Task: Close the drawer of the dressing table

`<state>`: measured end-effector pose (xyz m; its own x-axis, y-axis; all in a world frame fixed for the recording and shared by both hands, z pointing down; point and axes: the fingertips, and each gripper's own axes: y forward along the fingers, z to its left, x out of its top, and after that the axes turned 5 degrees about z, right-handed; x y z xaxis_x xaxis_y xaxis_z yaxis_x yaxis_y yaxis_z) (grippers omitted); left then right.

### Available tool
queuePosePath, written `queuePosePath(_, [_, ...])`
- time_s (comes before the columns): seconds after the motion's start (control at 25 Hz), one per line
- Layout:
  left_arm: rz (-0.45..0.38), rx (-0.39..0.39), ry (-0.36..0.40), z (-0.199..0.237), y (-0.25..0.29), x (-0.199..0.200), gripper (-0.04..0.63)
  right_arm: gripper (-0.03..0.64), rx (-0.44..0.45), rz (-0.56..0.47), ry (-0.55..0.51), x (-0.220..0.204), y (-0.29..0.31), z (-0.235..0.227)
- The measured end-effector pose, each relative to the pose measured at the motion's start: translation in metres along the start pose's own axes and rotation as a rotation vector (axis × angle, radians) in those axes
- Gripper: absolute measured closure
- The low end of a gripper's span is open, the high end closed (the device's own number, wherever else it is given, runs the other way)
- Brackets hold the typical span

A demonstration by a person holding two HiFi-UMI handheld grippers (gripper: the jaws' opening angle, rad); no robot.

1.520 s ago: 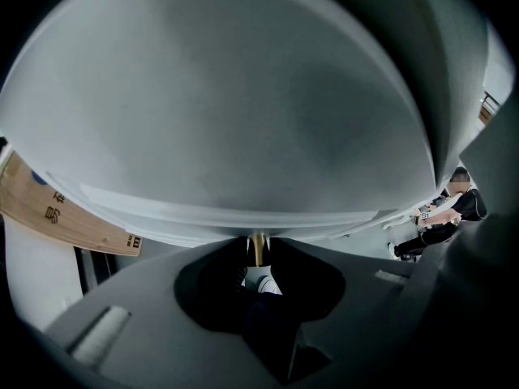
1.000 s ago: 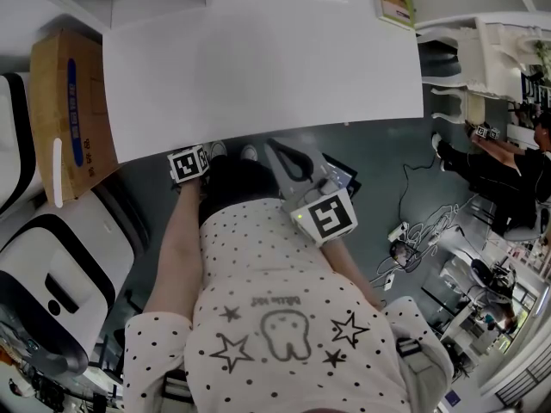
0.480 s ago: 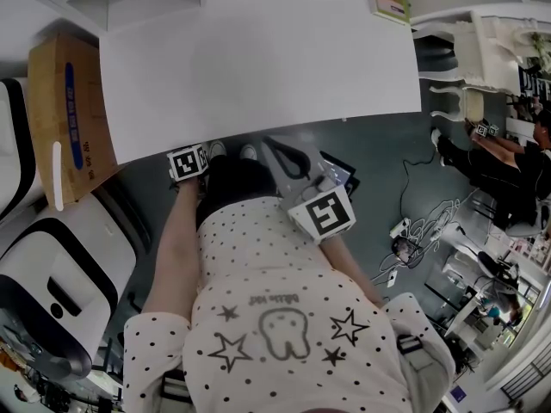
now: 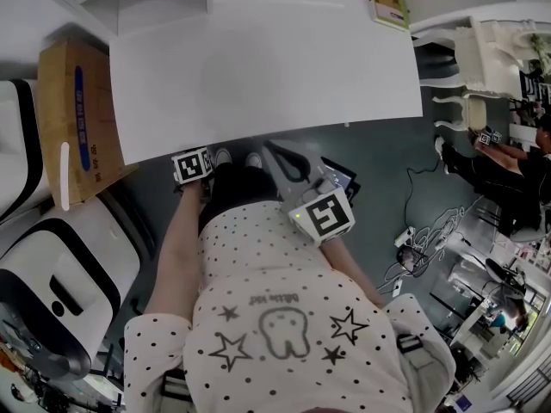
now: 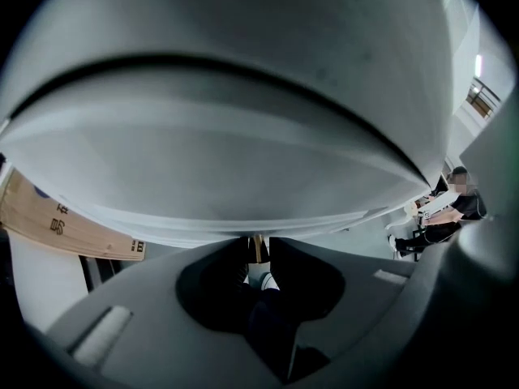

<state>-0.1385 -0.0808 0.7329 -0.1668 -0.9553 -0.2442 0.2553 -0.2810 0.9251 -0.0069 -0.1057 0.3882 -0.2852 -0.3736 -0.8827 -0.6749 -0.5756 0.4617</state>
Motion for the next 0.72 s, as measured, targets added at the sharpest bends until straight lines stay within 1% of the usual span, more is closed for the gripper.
queuePosePath(0.16, [-0.034,0.001,0.002,0.0,-0.008,0.004,0.525,0.62,0.002,-0.014,0.005,-0.001,-0.001,0.002])
queuePosePath(0.2, [-0.046,0.004,0.007,0.0,-0.011,0.006,0.54,0.62,0.003,-0.017,0.001,-0.001,-0.001,0.004])
queuePosePath(0.24, [-0.056,0.005,0.017,0.0,-0.015,0.007,0.595,0.62,0.005,-0.021,-0.001,-0.001,0.0,0.006])
queuePosePath(0.36, [-0.082,-0.015,0.088,-0.008,-0.027,0.008,0.595,0.62,0.013,-0.021,-0.001,0.002,0.0,0.013])
queuePosePath(0.48, [-0.112,-0.017,0.161,-0.014,-0.044,0.017,0.595,0.62,0.019,-0.041,0.006,0.004,0.001,0.016])
queuePosePath(0.72, [-0.162,-0.027,0.236,-0.025,-0.068,0.018,0.595,0.62,0.015,-0.063,0.02,0.005,-0.002,0.015])
